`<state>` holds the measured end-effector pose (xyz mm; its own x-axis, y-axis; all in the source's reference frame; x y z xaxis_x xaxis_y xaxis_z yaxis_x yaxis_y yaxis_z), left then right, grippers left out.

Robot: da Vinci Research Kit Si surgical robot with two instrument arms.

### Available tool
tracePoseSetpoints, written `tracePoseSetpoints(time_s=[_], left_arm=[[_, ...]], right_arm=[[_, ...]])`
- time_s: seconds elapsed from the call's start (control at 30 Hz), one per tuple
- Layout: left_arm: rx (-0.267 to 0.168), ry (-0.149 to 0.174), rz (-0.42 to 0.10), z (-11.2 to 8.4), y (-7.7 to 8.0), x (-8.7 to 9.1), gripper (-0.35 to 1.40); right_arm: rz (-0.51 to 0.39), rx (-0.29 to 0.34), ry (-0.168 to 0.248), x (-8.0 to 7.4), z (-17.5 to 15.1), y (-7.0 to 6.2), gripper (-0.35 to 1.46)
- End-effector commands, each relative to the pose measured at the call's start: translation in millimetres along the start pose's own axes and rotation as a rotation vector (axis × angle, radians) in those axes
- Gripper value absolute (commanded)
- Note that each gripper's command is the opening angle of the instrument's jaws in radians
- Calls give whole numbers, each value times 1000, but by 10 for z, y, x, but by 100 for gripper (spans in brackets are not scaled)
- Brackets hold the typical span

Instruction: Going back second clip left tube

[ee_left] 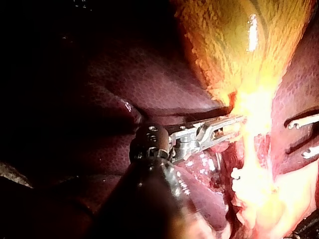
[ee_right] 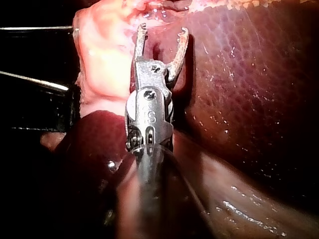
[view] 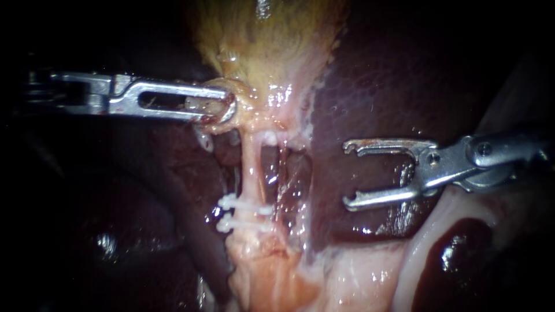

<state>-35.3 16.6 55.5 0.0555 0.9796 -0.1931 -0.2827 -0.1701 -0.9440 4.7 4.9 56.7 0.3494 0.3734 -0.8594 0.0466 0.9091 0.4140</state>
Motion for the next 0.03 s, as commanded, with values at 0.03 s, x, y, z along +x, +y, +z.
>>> tracePoseSetpoints(time_s=[0.03], left_arm=[[0, -1, -1, -1, 1, 0, -35]], right_arm=[[0, 2, 1, 1, 0, 0, 50]])
